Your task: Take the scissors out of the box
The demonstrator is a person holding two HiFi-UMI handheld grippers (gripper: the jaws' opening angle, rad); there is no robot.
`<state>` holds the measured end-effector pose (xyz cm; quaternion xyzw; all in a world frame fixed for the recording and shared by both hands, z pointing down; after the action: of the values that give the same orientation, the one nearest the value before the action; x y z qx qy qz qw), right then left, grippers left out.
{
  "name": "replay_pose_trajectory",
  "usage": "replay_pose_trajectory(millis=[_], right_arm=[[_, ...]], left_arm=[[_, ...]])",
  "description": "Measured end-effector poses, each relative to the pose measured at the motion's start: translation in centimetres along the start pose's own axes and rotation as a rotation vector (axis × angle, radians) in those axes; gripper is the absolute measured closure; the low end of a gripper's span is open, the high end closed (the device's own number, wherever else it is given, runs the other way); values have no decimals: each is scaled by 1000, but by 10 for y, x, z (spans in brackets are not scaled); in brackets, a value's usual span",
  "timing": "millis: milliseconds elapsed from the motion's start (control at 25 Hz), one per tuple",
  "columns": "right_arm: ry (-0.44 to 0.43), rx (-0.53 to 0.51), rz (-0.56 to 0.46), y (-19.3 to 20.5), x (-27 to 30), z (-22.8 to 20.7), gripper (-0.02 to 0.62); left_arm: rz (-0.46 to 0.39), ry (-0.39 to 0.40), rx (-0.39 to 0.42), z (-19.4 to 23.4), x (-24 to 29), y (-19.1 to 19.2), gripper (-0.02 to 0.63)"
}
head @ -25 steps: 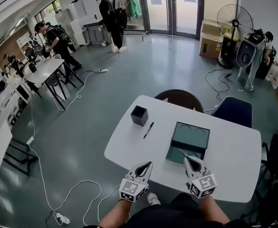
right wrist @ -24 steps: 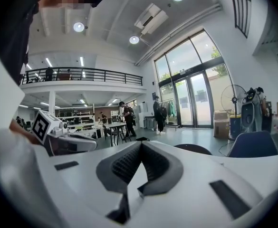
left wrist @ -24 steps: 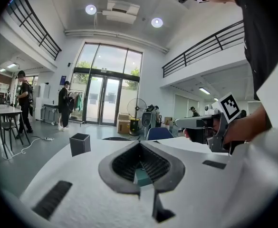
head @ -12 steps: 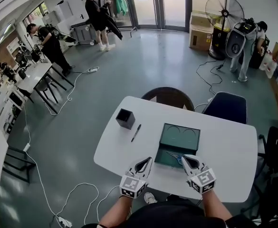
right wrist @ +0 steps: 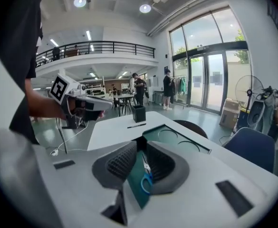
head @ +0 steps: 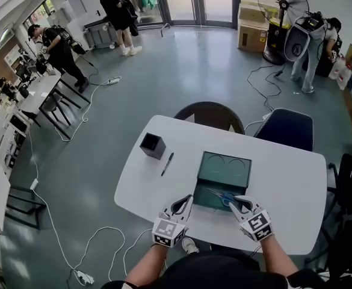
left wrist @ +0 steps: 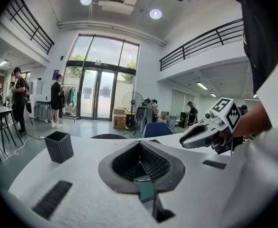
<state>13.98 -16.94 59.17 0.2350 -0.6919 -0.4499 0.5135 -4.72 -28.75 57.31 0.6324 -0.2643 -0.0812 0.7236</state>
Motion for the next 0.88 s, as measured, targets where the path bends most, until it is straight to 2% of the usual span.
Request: replay_pose_trajectory(millis=[280, 520, 680, 880], right_arm=[[-43, -69, 136, 20, 16, -9, 406], [-60, -182, 234, 27, 38, -18, 403], [-100, -232, 379, 41, 62, -22, 422], [-151, -220, 561, 64, 81, -24, 439]], left_arm=[[27, -6, 3, 7, 5, 10, 600], [63, -13, 8, 13, 5, 22, 600], [76, -25, -1, 17, 1, 28, 600], [78, -34, -15, 20, -3, 33, 600]])
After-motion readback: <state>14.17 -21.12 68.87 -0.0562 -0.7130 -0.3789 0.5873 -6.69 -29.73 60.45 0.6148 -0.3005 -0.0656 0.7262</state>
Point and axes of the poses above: the fingertips, and each gripper's own axes: x forward along the fingers, z to its left, y out of its underside, the point moved 6 cm from there along -x, backward along the fingers, and after that the axes turned 6 degrees about -y, right-handed, at the moved point
